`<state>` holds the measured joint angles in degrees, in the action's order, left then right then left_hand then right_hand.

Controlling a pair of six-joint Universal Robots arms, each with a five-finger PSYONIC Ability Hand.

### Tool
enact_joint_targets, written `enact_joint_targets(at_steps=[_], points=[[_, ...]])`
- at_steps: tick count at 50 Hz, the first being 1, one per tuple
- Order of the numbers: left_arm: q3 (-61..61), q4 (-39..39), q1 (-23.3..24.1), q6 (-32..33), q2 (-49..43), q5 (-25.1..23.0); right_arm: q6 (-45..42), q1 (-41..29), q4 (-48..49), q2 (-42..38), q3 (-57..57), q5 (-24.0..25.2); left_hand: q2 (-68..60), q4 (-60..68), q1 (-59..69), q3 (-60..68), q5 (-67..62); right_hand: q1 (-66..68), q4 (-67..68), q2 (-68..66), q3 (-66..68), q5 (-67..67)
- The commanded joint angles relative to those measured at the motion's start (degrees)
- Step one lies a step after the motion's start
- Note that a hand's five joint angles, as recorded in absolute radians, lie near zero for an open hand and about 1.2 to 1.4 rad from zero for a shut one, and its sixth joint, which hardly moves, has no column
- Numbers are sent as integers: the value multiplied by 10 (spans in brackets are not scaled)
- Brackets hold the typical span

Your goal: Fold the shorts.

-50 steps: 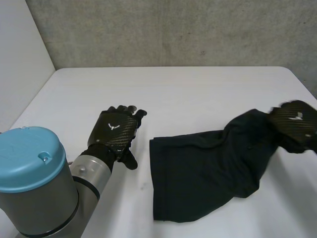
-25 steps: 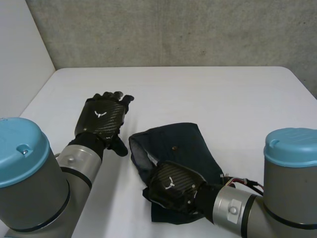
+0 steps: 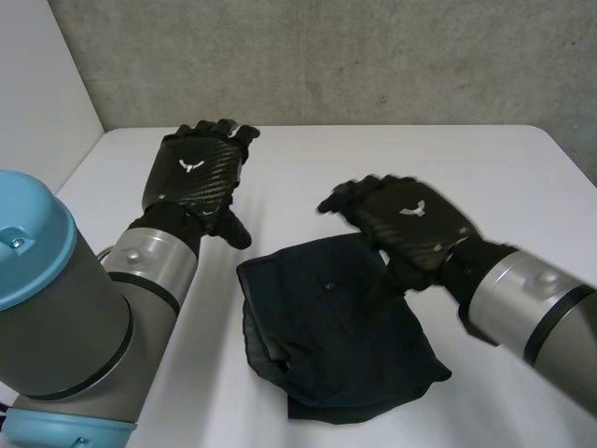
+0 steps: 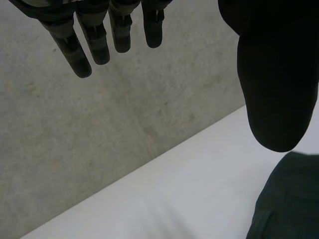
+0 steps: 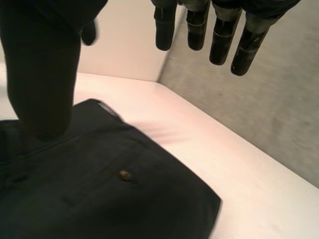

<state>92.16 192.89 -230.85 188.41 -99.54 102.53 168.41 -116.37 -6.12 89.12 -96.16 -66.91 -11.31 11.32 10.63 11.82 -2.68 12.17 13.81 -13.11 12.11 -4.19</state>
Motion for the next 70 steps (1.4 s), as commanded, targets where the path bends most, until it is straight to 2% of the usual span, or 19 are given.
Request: enact_joint_targets(at_steps=[1,11,15,22,26,35,39,40,42,47,48,52,65,68,70], points=[[-18,-17,35,-28,-29,0,12,33,-19,-15,12,-11,-1,1,8,-4,13,-22,-38,31,-21,42],[-20,-91,72,-65,-153,11,7,29,5,-173,20,-23,-6,6,13,1,8,-22,-38,31,-21,42],[-23,-117,72,-59,-200,38,1,29,34,-219,19,-30,-3,2,9,-3,11,-22,-38,31,-21,42],[-40,-126,62,-54,-240,53,-55,31,84,-272,18,-44,-4,4,11,-1,9,-22,-38,31,-21,42],[-44,-124,53,-43,-232,51,-86,31,85,-260,20,-55,-6,6,13,1,8,-22,-38,31,-21,42],[-88,-110,48,-30,-75,47,-73,30,107,-164,51,-68,4,-4,3,-9,18,-22,-38,31,-21,42],[-127,-110,37,-26,-9,42,-15,29,103,-114,104,-119,3,-3,4,-8,16,-22,-38,31,-21,42],[-136,-115,30,-23,2,39,7,33,95,-86,130,-149,1,-1,6,-6,15,-22,-38,31,-21,42],[-160,-133,2,-17,34,24,21,35,77,-65,152,-177,-16,16,23,11,-2,-22,-38,31,-21,42],[-210,-246,-67,-17,53,-11,21,36,-25,-51,229,-239,-21,21,28,16,-7,-22,-38,31,-21,42],[-222,-285,-84,-17,57,-23,21,36,-38,-50,236,-241,-14,14,21,9,-1,-22,-38,31,-21,42],[-230,-341,-104,-20,58,-46,20,37,-81,-50,242,-241,-6,6,13,1,8,-22,-38,31,-21,42],[-204,-335,-100,-30,71,-48,22,35,-75,-50,236,-239,6,-6,1,-11,20,-22,-38,31,-21,42],[-201,-331,-101,-31,76,-48,19,33,-69,-51,235,-225,9,-9,-2,-14,23,-22,-38,31,-21,42],[-200,-328,-100,-31,77,-48,7,32,-74,-53,231,-197,11,-11,-4,-16,25,-22,-38,31,-21,42]])
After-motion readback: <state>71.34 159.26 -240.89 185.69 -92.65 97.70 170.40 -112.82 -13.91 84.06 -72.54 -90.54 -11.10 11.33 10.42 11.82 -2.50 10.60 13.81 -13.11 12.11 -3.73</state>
